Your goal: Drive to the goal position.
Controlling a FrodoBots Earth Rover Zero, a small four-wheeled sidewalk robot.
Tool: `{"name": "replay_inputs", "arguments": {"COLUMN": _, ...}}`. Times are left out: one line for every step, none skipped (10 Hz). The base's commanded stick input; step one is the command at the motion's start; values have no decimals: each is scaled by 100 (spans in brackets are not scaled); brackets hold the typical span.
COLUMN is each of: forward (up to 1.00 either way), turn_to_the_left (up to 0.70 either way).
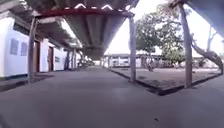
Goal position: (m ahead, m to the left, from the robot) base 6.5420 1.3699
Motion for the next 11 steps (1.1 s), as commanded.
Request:
{"name": "replay_inputs", "arguments": {"forward": 85, "turn_to_the_left": 0}}
{"name": "replay_inputs", "arguments": {"forward": 85, "turn_to_the_left": 0}}
{"name": "replay_inputs", "arguments": {"forward": 85, "turn_to_the_left": 0}}
{"name": "replay_inputs", "arguments": {"forward": 85, "turn_to_the_left": 0}}
{"name": "replay_inputs", "arguments": {"forward": 85, "turn_to_the_left": 0}}
{"name": "replay_inputs", "arguments": {"forward": 85, "turn_to_the_left": 0}}
{"name": "replay_inputs", "arguments": {"forward": 85, "turn_to_the_left": 0}}
{"name": "replay_inputs", "arguments": {"forward": 85, "turn_to_the_left": 0}}
{"name": "replay_inputs", "arguments": {"forward": 85, "turn_to_the_left": 0}}
{"name": "replay_inputs", "arguments": {"forward": 85, "turn_to_the_left": 0}}
{"name": "replay_inputs", "arguments": {"forward": 85, "turn_to_the_left": 0}}
